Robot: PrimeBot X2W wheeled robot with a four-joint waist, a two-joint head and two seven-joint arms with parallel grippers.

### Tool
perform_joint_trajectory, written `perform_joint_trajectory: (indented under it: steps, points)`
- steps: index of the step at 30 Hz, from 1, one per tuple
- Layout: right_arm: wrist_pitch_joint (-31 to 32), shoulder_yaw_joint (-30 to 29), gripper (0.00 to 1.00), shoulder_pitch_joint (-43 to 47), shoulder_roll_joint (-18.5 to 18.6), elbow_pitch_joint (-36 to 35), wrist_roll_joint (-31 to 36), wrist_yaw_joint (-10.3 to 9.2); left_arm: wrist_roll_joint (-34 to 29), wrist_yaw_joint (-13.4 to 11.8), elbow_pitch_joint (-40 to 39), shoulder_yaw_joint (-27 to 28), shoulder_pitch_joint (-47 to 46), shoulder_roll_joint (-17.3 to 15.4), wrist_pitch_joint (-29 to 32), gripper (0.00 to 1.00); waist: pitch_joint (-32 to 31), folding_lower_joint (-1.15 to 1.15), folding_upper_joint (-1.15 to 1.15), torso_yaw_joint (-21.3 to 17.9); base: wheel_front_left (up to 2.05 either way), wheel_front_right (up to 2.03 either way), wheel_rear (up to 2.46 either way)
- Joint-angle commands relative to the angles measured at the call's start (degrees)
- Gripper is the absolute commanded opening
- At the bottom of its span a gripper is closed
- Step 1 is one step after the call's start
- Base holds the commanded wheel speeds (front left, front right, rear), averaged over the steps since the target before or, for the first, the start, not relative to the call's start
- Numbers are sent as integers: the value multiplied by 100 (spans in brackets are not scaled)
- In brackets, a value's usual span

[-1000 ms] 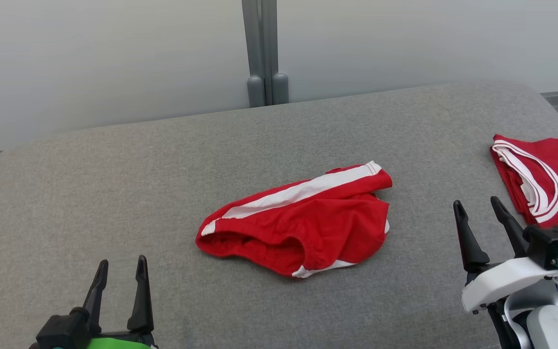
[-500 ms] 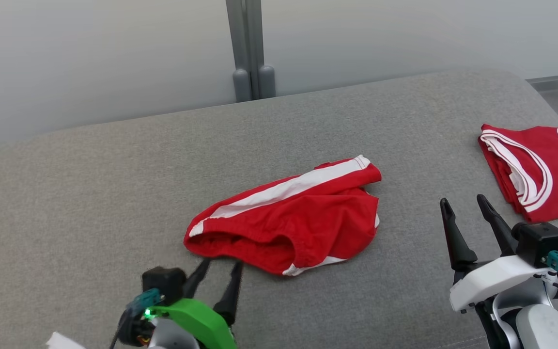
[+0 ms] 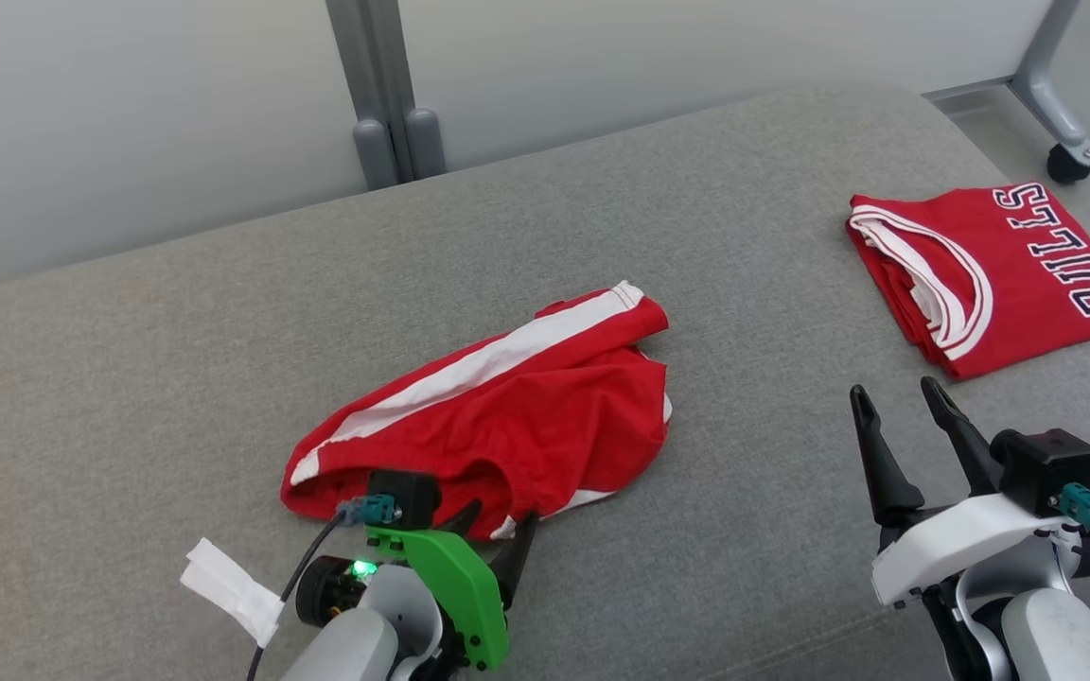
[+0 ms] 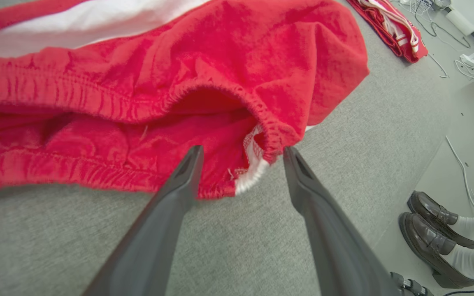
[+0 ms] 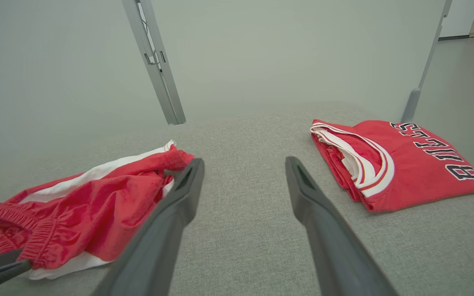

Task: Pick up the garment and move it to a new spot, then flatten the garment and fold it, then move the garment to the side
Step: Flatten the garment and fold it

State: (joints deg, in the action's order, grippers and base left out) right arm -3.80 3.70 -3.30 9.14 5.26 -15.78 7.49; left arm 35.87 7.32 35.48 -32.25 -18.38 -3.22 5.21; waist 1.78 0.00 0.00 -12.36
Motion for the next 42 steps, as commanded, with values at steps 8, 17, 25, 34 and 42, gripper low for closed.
perform_joint_trajectory:
  steps: [8, 17, 25, 34, 42]
  points:
    - [-14, 34, 100, -62, 20, 43, -26, -1, 399, 19, 493, -469, -544, -5, -155, 0, 63, 0, 0, -212, 0, 0, 0]
    - [-15, 77, 100, -85, 36, 30, -43, -1, 802, 19, 327, -666, -1233, -47, -783, 0, 49, 0, 0, -277, 0, 0, 0]
    - [-42, 91, 100, -118, 17, 44, -44, -1, 1138, 19, -272, -1084, -2383, -74, -1186, 0, 69, 0, 0, -397, 0, 0, 0]
    - [-108, 65, 100, -141, -16, 73, -50, -1, 1795, 20, -682, -1304, -3552, -36, -1578, 0, 179, 0, 0, -498, 0, 0, 0]
    - [-183, 18, 100, -193, -99, 114, -49, -1, 2346, 14, -654, -1976, -3107, -497, -1497, 0, 370, 0, 0, -206, 0, 0, 0]
